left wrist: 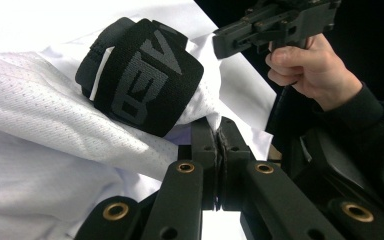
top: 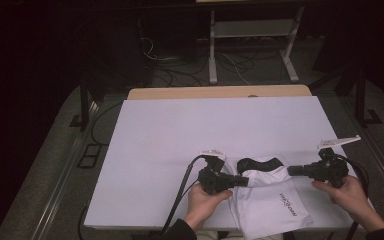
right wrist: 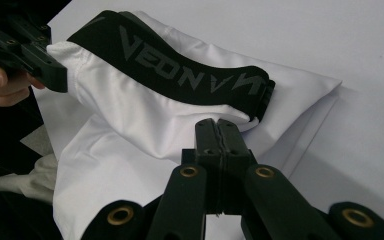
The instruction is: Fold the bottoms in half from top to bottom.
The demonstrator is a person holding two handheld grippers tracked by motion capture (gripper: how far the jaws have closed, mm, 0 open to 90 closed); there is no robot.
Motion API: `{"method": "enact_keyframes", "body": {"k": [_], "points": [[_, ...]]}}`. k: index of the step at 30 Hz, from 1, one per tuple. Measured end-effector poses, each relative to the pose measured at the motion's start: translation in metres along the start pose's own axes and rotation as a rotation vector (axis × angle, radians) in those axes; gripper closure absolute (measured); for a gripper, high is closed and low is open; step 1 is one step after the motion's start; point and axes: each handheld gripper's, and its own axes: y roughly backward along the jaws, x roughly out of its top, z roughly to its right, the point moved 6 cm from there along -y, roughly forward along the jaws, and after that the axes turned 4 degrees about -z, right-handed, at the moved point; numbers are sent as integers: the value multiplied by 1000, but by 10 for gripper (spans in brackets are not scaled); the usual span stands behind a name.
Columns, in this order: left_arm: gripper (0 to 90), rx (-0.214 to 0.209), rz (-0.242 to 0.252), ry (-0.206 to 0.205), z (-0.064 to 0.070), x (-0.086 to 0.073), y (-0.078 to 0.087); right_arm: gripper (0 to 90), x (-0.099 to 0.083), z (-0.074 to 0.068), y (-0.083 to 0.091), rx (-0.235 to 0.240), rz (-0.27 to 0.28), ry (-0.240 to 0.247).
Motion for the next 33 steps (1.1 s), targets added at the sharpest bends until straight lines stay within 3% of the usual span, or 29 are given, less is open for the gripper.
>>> {"method": "enact_keyframes", "body": {"k": [20,33], "points": [[871,-28,-11,30,5,-30,-10,880,-22,-4,0,15,-53,-1],[871,-9,-25,2,10,-41,-13,879,-32,-9,-1,24,-86,1]]}}
